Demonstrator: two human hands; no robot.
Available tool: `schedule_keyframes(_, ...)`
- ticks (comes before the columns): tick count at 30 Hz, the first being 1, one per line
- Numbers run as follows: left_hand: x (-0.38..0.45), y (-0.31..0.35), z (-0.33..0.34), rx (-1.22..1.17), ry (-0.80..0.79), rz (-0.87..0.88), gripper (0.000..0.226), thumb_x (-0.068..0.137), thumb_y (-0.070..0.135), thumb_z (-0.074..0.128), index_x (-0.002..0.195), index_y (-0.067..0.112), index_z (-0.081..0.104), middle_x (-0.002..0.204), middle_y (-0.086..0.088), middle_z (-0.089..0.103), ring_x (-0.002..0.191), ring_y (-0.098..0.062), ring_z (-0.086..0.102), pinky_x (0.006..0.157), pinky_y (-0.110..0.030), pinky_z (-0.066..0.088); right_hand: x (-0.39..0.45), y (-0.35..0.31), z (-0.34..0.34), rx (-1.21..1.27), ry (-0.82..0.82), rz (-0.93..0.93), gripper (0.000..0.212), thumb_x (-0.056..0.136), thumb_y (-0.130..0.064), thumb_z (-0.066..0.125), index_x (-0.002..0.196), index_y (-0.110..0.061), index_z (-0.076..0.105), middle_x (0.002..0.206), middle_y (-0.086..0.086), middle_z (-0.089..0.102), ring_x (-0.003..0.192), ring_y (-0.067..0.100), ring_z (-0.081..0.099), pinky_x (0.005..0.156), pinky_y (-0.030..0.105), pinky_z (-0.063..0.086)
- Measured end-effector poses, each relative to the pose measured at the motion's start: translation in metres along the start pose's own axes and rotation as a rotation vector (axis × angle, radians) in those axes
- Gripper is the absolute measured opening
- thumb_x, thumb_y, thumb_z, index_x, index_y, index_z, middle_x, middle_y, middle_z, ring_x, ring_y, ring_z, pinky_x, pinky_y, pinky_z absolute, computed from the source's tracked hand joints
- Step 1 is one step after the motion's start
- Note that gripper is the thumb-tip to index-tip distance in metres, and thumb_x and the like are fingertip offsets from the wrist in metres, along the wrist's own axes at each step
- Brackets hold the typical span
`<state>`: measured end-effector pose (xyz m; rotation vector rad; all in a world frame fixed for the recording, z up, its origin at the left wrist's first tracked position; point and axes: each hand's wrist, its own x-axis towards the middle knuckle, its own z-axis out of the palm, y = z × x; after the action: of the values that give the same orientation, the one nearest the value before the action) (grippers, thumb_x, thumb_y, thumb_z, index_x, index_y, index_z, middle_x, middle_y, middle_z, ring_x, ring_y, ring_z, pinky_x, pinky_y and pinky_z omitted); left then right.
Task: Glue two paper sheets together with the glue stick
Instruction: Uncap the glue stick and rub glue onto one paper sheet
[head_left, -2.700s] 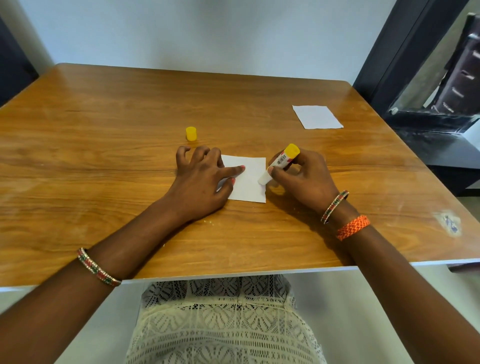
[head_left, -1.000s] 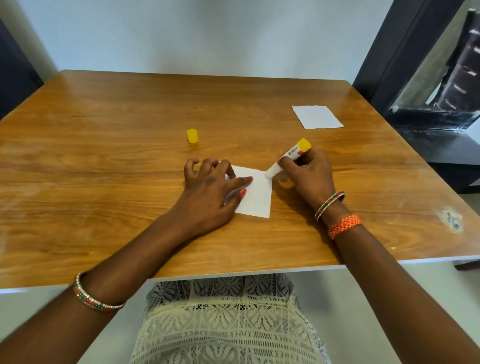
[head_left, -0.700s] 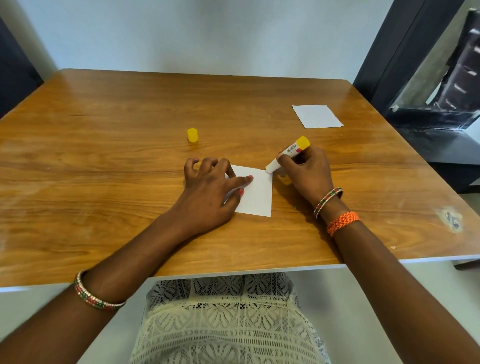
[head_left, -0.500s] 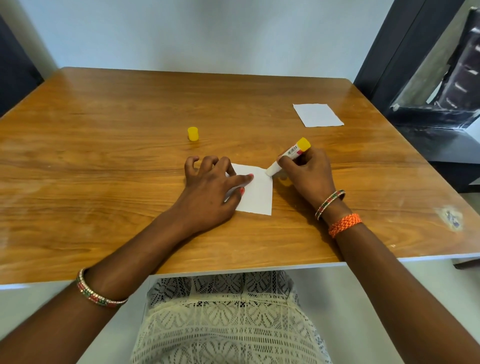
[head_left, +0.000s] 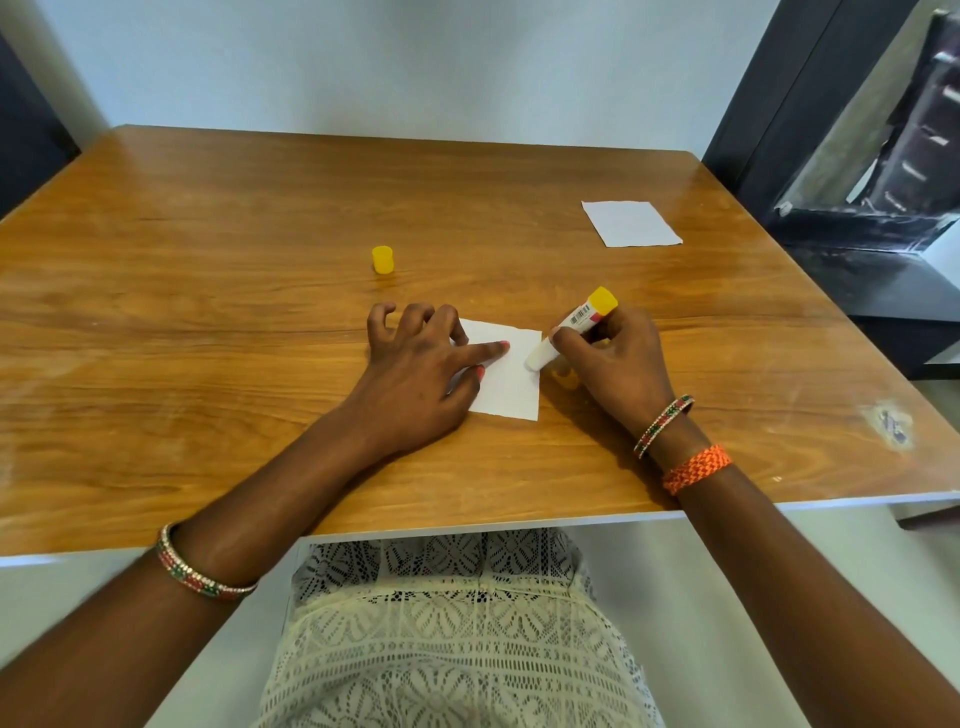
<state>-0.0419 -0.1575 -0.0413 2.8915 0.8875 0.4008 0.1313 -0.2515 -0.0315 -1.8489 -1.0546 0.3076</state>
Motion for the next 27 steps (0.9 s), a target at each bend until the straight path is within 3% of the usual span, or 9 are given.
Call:
schedule_keyframes(5, 0.000, -0.001, 0.002, -0.001, 0.015, 0.003, 0.046, 0.088, 0.044, 0.027, 0.130, 0.047, 0.044, 0.113, 0.001, 0.047, 0.122, -0.021, 0.034, 0.100, -0.042, 0.003, -0.010, 0.000, -0.002, 0.026, -0.026, -0.018, 0.024, 0.077, -0.028, 0.065, 0.087, -0.007, 0.068, 0.084, 0.007, 0.070, 0.072, 0.018, 0.067, 0.065, 0.038, 0.056)
schedule_keyframes(15, 0.000, 0.000, 0.001, 0.004, 0.008, -0.003, 0.048, 0.087, 0.045, 0.025, 0.132, 0.046, 0.043, 0.116, 0.001, 0.046, 0.124, -0.021, 0.031, 0.101, -0.043, 0.005, -0.031, -0.001, -0.006, 0.080, -0.091, -0.009, 0.017, 0.078, -0.016, 0.066, 0.085, -0.001, 0.069, 0.079, 0.011, 0.071, 0.068, 0.024, 0.067, 0.061, 0.043, 0.057)
schedule_keyframes(21, 0.000, 0.000, 0.000, 0.006, 0.009, -0.001, 0.049, 0.087, 0.045, 0.024, 0.132, 0.046, 0.042, 0.117, 0.000, 0.046, 0.124, -0.021, 0.031, 0.101, -0.042, 0.004, -0.039, -0.002, -0.008, 0.134, -0.136, 0.022, 0.015, 0.079, -0.014, 0.065, 0.087, -0.001, 0.068, 0.078, 0.008, 0.070, 0.059, 0.010, 0.064, 0.048, 0.015, 0.046)
schedule_keyframes(27, -0.001, 0.000, 0.002, -0.006, 0.022, 0.002, 0.047, 0.088, 0.045, 0.026, 0.131, 0.045, 0.044, 0.116, 0.000, 0.047, 0.123, -0.022, 0.033, 0.101, -0.043, 0.005, -0.035, -0.006, -0.017, 0.410, -0.086, 0.146, 0.009, 0.084, -0.009, 0.063, 0.085, 0.000, 0.066, 0.068, 0.006, 0.065, 0.055, 0.012, 0.059, 0.050, 0.021, 0.048)
